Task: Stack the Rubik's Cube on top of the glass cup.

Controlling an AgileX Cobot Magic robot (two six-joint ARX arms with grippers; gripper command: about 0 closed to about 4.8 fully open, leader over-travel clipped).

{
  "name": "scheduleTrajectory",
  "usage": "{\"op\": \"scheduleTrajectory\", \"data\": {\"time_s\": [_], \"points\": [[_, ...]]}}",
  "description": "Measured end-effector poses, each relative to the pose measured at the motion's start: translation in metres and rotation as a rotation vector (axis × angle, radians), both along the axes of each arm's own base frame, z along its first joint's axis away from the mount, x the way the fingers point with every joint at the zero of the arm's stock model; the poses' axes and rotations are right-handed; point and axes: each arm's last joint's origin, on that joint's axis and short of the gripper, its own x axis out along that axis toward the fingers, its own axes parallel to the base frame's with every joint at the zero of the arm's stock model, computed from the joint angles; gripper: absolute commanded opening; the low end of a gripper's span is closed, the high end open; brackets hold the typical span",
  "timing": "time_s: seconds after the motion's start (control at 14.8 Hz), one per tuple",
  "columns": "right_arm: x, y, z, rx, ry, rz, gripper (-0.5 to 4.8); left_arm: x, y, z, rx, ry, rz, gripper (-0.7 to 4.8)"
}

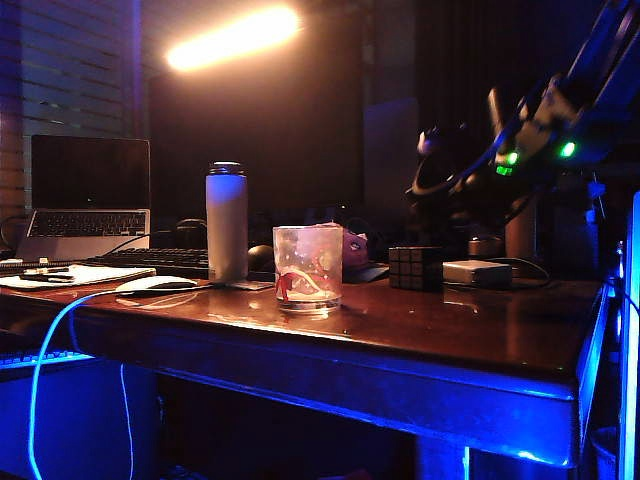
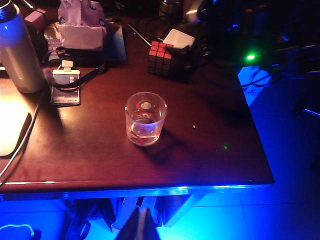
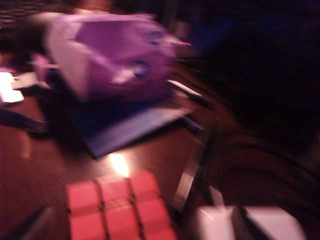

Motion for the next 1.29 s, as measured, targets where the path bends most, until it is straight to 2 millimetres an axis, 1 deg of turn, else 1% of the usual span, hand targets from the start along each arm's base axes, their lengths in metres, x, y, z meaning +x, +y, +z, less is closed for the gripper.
{"op": "scheduleTrajectory", "data": {"time_s": [0.2,0.34,0.47,0.54,0.75,0.88,0.95,1.22,1.29], "points": [[0.021,0.006,-0.012,0.003,-0.014,0.022,4.79,0.0,0.0,0.0,0.0,0.0,-0.001,-0.04],[0.032,0.008,-0.014,0.009,-0.031,0.037,4.79,0.0,0.0,0.0,0.0,0.0,0.0,-0.04],[0.042,0.01,-0.024,0.013,-0.033,0.056,4.79,0.0,0.0,0.0,0.0,0.0,0.0,-0.04],[0.043,0.011,-0.029,0.021,-0.032,0.072,4.79,0.0,0.0,0.0,0.0,0.0,-0.001,-0.03],[0.045,0.012,-0.033,0.017,-0.011,0.083,4.79,0.0,0.0,0.0,-0.001,0.0,-0.001,-0.04],[0.042,0.011,-0.055,-0.028,0.102,0.098,4.79,0.0,0.0,0.0,-0.001,-0.001,-0.001,-0.04],[0.041,0.012,-0.054,-0.032,0.127,0.101,4.79,0.0,0.0,0.0,-0.002,-0.002,-0.002,-0.03],[0.041,0.011,-0.054,-0.051,0.132,0.103,4.79,0.0,0.0,0.001,-0.003,-0.006,-0.003,-0.04],[0.041,0.011,-0.054,-0.051,0.132,0.101,3.88,0.0,0.0,0.001,-0.003,-0.006,-0.003,-0.04]]}}
